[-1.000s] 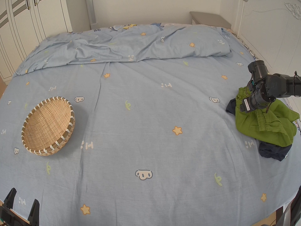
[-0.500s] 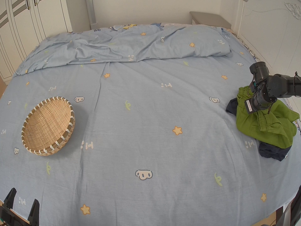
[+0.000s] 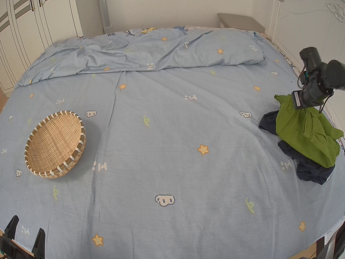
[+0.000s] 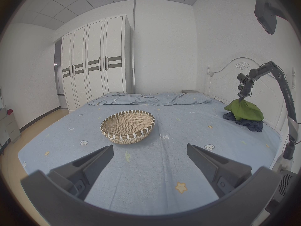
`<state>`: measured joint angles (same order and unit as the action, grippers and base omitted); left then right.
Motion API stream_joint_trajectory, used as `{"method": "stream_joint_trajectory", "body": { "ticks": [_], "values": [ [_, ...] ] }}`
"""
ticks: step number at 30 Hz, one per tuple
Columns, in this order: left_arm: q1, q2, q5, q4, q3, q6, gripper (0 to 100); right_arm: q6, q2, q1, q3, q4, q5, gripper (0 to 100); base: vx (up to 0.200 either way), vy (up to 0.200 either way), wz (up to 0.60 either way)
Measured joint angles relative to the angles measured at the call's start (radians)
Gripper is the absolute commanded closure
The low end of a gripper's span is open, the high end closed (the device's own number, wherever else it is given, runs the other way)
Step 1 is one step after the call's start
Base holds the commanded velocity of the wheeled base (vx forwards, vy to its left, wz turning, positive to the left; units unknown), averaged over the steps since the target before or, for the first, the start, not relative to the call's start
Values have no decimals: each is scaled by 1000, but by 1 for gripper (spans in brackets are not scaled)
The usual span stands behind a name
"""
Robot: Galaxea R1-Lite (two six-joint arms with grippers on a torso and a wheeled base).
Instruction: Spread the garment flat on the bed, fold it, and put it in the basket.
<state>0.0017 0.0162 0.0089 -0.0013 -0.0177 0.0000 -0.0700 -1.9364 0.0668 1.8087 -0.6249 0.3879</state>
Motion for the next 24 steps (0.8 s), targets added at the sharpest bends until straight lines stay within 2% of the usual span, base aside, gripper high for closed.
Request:
{"method": "stream_joint_trajectory", "body": {
  "ticks": [4, 9, 13, 17, 19, 24],
  "values": [
    [0, 0, 0, 0, 0, 0, 0, 164, 51, -2, 109, -181, -121, 100, 0, 0, 0],
    [1, 0, 0, 0, 0, 0, 0, 361, 117, 6, 163, -296, -273, 100, 0, 0, 0],
    [0, 0, 0, 0, 0, 0, 0, 475, 164, 57, 179, -329, -327, 100, 0, 0, 0],
    [0, 0, 0, 0, 0, 0, 0, 520, 199, 179, 186, -386, -343, 100, 0, 0, 0],
    [0, 0, 0, 0, 0, 0, 0, 533, 216, 270, 187, -453, -347, 100, 0, 0, 0],
    [0, 0, 0, 0, 0, 0, 0, 550, 249, 488, 190, -702, -344, 100, 0, 0, 0]
  ]
}}
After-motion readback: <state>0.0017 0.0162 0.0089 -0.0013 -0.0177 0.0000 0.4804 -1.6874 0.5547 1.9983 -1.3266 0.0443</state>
